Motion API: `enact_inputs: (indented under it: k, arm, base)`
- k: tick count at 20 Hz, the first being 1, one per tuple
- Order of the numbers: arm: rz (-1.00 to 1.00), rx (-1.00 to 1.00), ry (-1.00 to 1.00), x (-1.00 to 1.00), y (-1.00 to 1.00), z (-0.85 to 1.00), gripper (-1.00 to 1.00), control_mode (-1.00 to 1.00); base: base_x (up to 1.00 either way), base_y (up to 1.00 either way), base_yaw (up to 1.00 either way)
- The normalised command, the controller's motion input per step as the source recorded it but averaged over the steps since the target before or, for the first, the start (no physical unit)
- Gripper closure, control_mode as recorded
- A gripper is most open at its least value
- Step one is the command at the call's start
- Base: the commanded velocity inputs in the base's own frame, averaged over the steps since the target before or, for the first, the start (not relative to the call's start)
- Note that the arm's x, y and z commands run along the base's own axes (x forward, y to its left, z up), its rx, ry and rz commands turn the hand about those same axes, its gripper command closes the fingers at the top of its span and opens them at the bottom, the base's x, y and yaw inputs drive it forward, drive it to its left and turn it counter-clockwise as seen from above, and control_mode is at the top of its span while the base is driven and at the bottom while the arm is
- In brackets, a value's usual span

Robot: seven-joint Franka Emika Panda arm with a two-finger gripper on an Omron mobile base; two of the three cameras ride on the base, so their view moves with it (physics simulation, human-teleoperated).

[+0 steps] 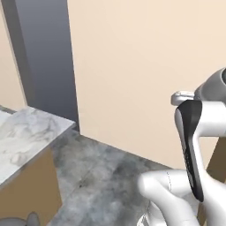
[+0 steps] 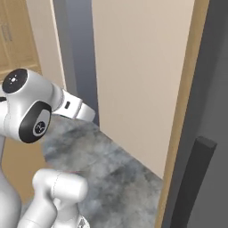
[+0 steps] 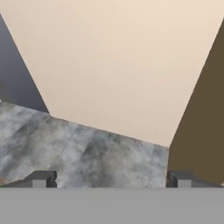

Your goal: Move the mayonnaise and shaker from the cabinet to the dining counter.

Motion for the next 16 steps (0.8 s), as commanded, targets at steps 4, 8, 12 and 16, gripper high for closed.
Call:
enact_inputs:
  k: [4,8,12,16]
  arm:
    - [0.00,0.00,0.00,0.00,0.00,0.00,-1.00,1.00]
    - [0.00,0.00,0.00,0.00,0.00,0.00,-1.00,1.00]
    - [0.00,0.00,0.00,0.00,0.00,0.00,-1.00,1.00]
    - [0.00,0.00,0.00,0.00,0.00,0.00,-1.00,1.00]
  base:
    - [0.86,-0.05,0.28]
    - [0.81,-0.07,0.34]
    - [0.77,-0.13,0.37]
    - [0.78,-0.17,0.35]
